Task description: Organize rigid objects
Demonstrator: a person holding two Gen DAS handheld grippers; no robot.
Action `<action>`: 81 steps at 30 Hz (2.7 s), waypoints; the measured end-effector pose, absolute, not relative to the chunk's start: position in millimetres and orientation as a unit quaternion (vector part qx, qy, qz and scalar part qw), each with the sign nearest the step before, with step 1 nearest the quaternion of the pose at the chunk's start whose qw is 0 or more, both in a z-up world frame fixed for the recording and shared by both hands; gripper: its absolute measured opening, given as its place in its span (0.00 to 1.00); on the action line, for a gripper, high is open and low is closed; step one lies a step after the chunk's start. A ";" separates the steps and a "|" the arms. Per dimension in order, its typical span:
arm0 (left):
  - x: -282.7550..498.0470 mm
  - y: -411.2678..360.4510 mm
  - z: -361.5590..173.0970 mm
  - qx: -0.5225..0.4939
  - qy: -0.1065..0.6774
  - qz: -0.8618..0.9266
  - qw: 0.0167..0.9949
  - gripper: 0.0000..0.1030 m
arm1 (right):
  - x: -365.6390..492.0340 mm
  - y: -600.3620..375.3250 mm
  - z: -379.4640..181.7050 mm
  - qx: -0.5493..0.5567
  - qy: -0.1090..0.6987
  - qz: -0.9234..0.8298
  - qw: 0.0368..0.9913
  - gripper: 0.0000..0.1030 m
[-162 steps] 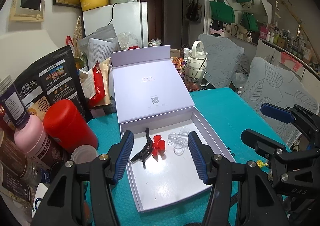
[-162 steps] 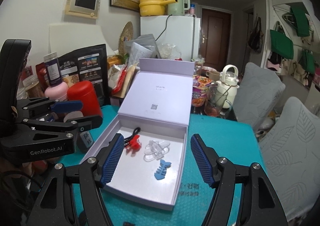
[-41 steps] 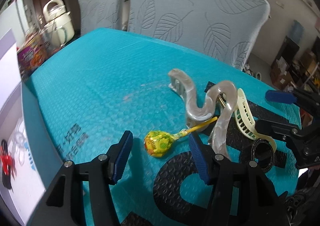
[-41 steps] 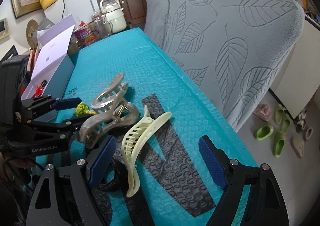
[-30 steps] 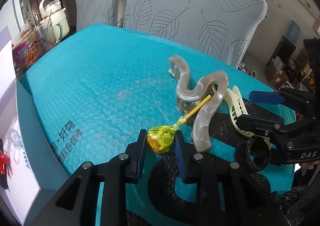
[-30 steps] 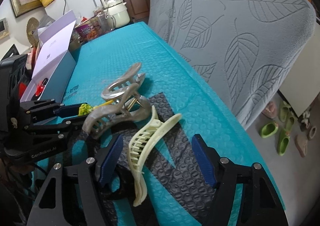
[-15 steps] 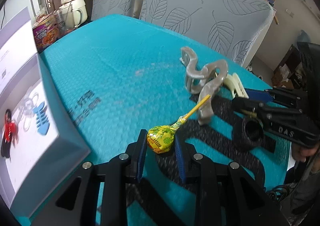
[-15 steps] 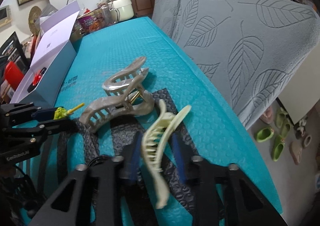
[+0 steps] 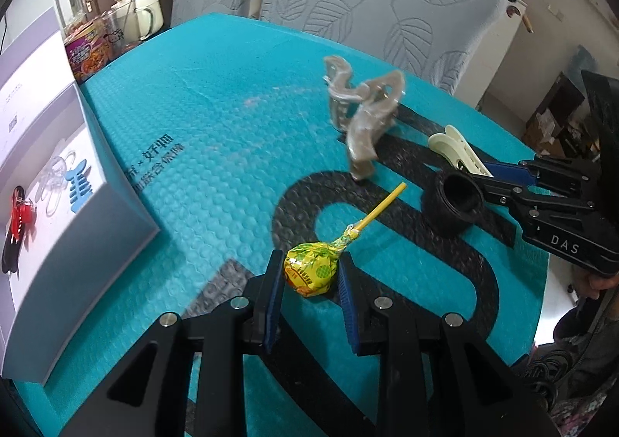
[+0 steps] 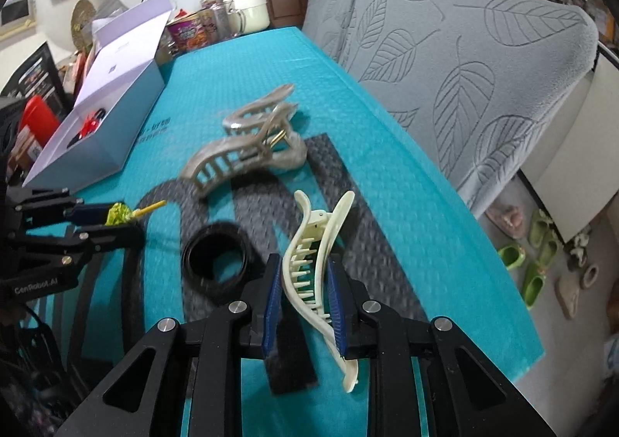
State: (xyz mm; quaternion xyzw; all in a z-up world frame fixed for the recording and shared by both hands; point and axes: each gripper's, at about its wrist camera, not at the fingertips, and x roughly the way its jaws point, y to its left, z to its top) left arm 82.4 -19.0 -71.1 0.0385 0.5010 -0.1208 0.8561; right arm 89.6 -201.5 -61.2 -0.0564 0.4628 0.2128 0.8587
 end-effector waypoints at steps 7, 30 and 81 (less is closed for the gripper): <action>79.6 -25.2 -73.1 0.049 0.484 -0.116 0.866 0.26 | 83.5 -199.0 -62.7 -0.065 0.456 0.221 0.860 0.34; 71.7 -20.1 -71.1 0.021 0.474 -0.114 0.873 0.25 | 75.9 -209.1 -58.2 -0.033 0.432 0.202 0.879 0.22; -86.3 114.0 -16.4 -0.067 0.389 0.093 0.914 0.25 | -30.3 -29.2 -18.7 -0.108 0.359 0.452 0.809 0.21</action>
